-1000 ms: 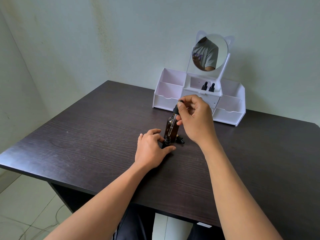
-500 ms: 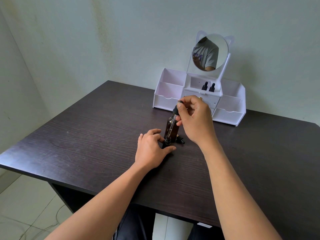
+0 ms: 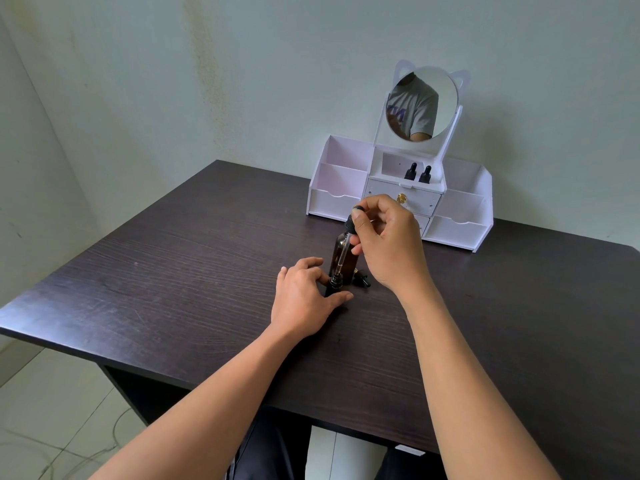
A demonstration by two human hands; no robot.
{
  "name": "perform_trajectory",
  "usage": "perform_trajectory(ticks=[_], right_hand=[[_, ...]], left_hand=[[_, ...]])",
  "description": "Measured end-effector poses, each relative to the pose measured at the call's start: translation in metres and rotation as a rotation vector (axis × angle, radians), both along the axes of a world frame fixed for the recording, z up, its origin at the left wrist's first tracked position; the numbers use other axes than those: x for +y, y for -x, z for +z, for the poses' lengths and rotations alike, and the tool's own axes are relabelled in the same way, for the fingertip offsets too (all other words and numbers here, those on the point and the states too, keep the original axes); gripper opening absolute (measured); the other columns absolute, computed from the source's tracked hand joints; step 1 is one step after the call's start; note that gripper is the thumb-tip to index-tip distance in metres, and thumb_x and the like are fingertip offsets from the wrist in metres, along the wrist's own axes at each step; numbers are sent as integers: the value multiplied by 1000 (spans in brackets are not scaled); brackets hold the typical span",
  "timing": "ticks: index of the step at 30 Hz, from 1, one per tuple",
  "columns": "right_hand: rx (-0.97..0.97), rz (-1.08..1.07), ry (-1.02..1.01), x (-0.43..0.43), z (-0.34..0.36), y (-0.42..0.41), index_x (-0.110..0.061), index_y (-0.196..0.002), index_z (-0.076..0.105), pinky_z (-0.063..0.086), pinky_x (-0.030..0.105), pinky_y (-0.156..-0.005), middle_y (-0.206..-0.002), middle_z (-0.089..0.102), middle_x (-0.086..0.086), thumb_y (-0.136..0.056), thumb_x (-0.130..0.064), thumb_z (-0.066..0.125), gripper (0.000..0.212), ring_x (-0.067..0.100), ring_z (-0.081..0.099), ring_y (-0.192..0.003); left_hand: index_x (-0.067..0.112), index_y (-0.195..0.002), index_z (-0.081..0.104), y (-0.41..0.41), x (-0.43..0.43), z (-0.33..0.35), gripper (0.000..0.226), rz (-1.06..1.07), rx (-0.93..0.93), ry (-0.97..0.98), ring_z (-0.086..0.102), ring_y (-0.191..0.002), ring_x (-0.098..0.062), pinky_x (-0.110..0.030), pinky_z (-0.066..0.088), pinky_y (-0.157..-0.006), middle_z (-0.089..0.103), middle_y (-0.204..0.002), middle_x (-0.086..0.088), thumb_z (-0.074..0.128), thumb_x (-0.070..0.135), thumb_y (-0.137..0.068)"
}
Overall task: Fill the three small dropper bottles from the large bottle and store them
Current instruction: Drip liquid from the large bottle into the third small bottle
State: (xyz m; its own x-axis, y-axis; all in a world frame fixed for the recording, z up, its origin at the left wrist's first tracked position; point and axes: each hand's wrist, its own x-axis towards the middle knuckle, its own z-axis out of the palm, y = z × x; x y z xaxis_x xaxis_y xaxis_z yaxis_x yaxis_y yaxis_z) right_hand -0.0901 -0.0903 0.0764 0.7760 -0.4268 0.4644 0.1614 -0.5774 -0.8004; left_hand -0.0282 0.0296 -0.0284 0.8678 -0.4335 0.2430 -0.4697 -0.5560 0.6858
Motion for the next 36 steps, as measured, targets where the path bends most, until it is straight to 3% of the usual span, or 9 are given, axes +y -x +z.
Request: perform_trajectory(ticks=[5, 10, 15, 19, 25, 30, 36], right_hand=[[46, -9, 3, -1, -5, -1, -19, -98, 62, 60, 27, -60, -86, 69, -2, -99, -18, 60, 3, 7, 71, -64], [25, 14, 4, -2, -6, 2, -21, -119, 58, 59, 23, -60, -87, 70, -4, -100, -18, 58, 19, 8, 70, -67], [48, -5, 36, -4, -9, 0, -26, -107, 63, 62, 41, -72, -93, 67, -7, -91, -25, 71, 18, 13, 71, -71], [31, -22, 39, -4, -11, -1, -24, -92, 62, 62, 42, -71, -85, 69, -6, -92, -22, 71, 9, 9, 71, -68], [56, -14, 59, -6, -12, -2, -27, -106, 61, 62, 42, -73, -96, 66, -5, -90, -26, 74, 21, 16, 72, -76], [36, -19, 61, -5, -10, -2, -24, -93, 62, 62, 41, -72, -87, 70, -5, -91, -23, 72, 9, 10, 71, -69], [-39, -5, -28, -7, 2, -2, -23, -115, 60, 62, 38, -65, -94, 69, -1, -90, -19, 73, 29, 15, 71, -65]], left_hand=[[27, -91, 70, 1, 1, 1, 36, -1, 0, 2, 42, -133, -14, -49, 17, -121, 49, -145, 8, 77, 58, -74], [24, -91, 71, 1, 1, 0, 38, 4, -4, 8, 43, -133, -14, -48, 17, -121, 49, -144, 7, 78, 57, -73], [24, -91, 71, 2, 1, 1, 38, 6, -7, 9, 43, -133, -15, -48, 16, -121, 49, -144, 7, 78, 57, -74], [23, -91, 71, 3, 0, 2, 38, 8, -11, 11, 44, -133, -15, -49, 17, -121, 50, -144, 7, 78, 57, -74], [23, -93, 71, 3, 1, 3, 39, 4, -13, 5, 43, -133, -14, -49, 17, -121, 50, -144, 7, 77, 57, -74], [24, -92, 71, 3, 1, 3, 38, 6, -4, 3, 43, -133, -15, -50, 18, -120, 49, -144, 7, 78, 57, -74], [25, -91, 70, 3, 1, 3, 37, 9, 2, 5, 42, -134, -14, -49, 17, -121, 49, -144, 8, 78, 57, -73]])
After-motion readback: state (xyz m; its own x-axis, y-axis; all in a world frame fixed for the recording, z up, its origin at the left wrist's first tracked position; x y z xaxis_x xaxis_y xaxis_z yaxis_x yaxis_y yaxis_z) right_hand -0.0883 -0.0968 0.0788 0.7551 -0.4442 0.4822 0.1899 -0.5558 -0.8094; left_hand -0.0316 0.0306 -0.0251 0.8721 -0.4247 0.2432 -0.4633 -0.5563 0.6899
